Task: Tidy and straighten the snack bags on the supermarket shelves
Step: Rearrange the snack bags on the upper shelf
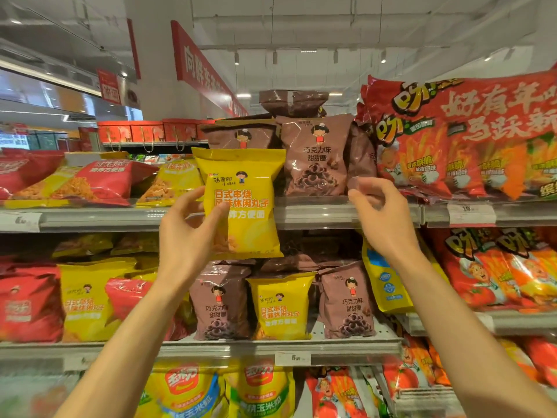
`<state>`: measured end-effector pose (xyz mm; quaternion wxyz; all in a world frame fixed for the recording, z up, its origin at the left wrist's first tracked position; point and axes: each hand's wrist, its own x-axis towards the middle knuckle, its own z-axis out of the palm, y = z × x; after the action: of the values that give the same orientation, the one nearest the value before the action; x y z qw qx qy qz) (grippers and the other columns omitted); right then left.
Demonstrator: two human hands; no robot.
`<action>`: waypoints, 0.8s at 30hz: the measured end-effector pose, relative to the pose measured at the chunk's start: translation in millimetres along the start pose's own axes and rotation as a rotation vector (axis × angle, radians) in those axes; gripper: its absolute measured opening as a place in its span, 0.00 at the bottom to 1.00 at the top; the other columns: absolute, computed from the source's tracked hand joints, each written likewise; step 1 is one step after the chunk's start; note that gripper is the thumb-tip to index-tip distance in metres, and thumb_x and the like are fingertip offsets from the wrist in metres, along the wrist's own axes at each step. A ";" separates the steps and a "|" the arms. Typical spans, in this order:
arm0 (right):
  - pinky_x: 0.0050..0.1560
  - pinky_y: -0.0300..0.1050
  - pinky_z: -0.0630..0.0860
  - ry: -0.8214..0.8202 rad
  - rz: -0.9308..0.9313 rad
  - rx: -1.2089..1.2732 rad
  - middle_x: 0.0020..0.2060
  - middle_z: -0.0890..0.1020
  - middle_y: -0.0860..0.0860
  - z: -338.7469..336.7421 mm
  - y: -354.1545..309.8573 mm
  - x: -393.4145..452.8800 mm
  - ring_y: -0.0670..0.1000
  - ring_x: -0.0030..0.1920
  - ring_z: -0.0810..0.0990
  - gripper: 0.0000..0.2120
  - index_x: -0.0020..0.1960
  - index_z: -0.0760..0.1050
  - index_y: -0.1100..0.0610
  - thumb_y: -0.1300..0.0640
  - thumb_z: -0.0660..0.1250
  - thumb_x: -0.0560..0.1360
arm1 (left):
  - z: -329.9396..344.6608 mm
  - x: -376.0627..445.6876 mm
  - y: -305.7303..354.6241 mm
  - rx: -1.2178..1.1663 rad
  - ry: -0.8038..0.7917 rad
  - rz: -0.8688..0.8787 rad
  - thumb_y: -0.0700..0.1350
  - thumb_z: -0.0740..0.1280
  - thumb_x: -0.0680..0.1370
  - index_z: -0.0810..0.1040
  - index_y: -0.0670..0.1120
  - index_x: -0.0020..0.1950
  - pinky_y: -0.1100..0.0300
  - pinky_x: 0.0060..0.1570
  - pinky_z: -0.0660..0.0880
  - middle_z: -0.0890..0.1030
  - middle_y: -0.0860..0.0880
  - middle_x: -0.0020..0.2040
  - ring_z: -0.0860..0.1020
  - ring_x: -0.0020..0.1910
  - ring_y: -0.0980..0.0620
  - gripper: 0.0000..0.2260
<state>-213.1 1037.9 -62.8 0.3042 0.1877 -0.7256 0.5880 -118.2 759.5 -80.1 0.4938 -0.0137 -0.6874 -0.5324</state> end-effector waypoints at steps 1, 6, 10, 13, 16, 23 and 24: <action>0.46 0.24 0.73 -0.010 0.019 0.039 0.54 0.82 0.42 -1.2 4.2 -11.0 0.34 0.51 0.80 0.08 0.58 0.77 0.47 0.50 0.69 0.80 | -2.1 -7.3 -1.8 -0.001 0.006 -0.012 0.50 0.75 0.77 0.78 0.47 0.69 0.71 0.26 0.75 0.82 0.58 0.47 0.83 0.38 0.68 0.21; 0.47 0.40 0.81 -0.163 0.139 0.174 0.42 0.87 0.51 6.8 39.0 -72.3 0.47 0.45 0.86 0.03 0.53 0.80 0.52 0.57 0.71 0.80 | -23.9 -47.1 -19.2 0.029 0.009 -0.064 0.52 0.76 0.77 0.82 0.53 0.64 0.68 0.37 0.79 0.87 0.59 0.50 0.85 0.49 0.61 0.16; 0.41 0.33 0.79 -0.206 0.258 0.229 0.40 0.87 0.46 20.5 58.7 -115.8 0.43 0.42 0.85 0.04 0.54 0.80 0.53 0.57 0.72 0.79 | -50.3 -78.7 -37.1 0.040 0.059 -0.144 0.52 0.76 0.77 0.81 0.54 0.65 0.64 0.35 0.81 0.87 0.54 0.51 0.86 0.47 0.58 0.17; 0.43 0.35 0.80 -0.229 0.324 0.228 0.41 0.86 0.52 34.3 61.9 -145.5 0.45 0.42 0.86 0.04 0.53 0.80 0.52 0.58 0.71 0.79 | -70.8 -98.5 -52.1 0.027 0.086 -0.180 0.50 0.76 0.77 0.81 0.52 0.65 0.70 0.34 0.78 0.87 0.59 0.49 0.84 0.44 0.64 0.17; 0.46 0.37 0.79 -0.230 0.379 0.241 0.39 0.81 0.59 51.7 54.6 -173.1 0.51 0.43 0.83 0.05 0.54 0.79 0.54 0.60 0.71 0.79 | -96.5 -110.5 -70.5 0.001 0.067 -0.221 0.51 0.76 0.76 0.80 0.55 0.64 0.70 0.35 0.78 0.86 0.61 0.48 0.84 0.43 0.64 0.17; 0.51 0.49 0.78 -0.168 0.432 0.190 0.45 0.83 0.65 128.4 12.7 -231.6 0.52 0.43 0.82 0.05 0.55 0.79 0.56 0.62 0.70 0.79 | -183.8 -90.0 -105.3 -0.079 0.011 -0.293 0.53 0.77 0.73 0.81 0.57 0.63 0.60 0.41 0.82 0.87 0.52 0.48 0.84 0.43 0.56 0.18; 0.50 0.50 0.78 -0.161 0.432 0.195 0.44 0.82 0.65 140.6 5.7 -238.8 0.51 0.42 0.82 0.05 0.54 0.79 0.56 0.62 0.70 0.79 | -195.4 -84.0 -107.8 -0.095 0.015 -0.302 0.54 0.77 0.72 0.81 0.56 0.62 0.58 0.42 0.82 0.87 0.52 0.47 0.83 0.43 0.57 0.19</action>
<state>-70.0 882.8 -242.5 0.0931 0.1031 -0.7105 0.6898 -4.1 609.7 -226.5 0.4118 0.0705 -0.6522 -0.6325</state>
